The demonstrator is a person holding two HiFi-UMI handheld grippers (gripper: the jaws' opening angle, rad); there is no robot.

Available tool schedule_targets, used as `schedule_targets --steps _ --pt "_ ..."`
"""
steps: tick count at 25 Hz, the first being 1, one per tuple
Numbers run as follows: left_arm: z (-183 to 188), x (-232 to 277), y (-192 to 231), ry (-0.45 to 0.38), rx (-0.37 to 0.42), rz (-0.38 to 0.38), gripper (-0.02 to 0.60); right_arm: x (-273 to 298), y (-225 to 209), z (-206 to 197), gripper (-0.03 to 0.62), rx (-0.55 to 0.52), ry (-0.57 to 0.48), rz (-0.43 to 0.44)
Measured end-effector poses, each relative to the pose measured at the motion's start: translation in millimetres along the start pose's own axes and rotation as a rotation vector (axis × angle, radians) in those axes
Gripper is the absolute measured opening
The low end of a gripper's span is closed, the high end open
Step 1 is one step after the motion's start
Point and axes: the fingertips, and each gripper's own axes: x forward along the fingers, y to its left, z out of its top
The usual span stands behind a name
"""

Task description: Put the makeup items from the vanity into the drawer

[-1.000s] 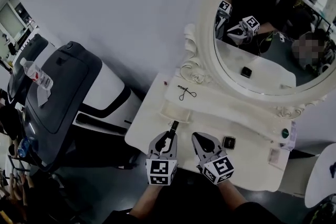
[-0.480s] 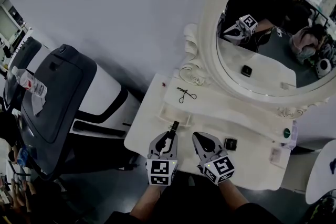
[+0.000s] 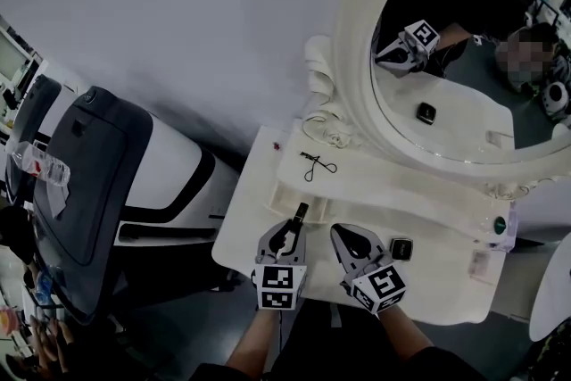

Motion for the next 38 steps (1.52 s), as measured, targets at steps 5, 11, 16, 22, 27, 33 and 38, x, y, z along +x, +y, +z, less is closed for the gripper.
schedule_targets --steps 5,11,16,22,27,33,38 --pt "-7 16 4 0.055 0.000 -0.016 0.100 5 -10 -5 0.025 0.021 0.006 -0.012" --pt "-12 40 6 0.152 -0.001 -0.037 0.100 10 -23 -8 0.025 0.036 0.011 -0.023" --pt "-17 59 5 0.222 -0.005 -0.060 0.101 14 -36 -8 0.025 0.064 0.008 -0.046" --pt "-20 71 6 0.209 -0.012 -0.061 0.101 18 -48 -14 0.025 0.079 0.014 -0.060" --pt "-23 72 7 0.200 -0.007 -0.048 0.101 19 -51 -18 0.025 0.083 0.022 -0.064" --pt "-16 70 6 0.174 -0.006 -0.041 0.103 18 -55 -17 0.025 0.087 0.022 -0.062" --pt "-9 64 6 0.156 -0.006 -0.023 0.103 14 -52 -14 0.025 0.083 0.019 -0.056"
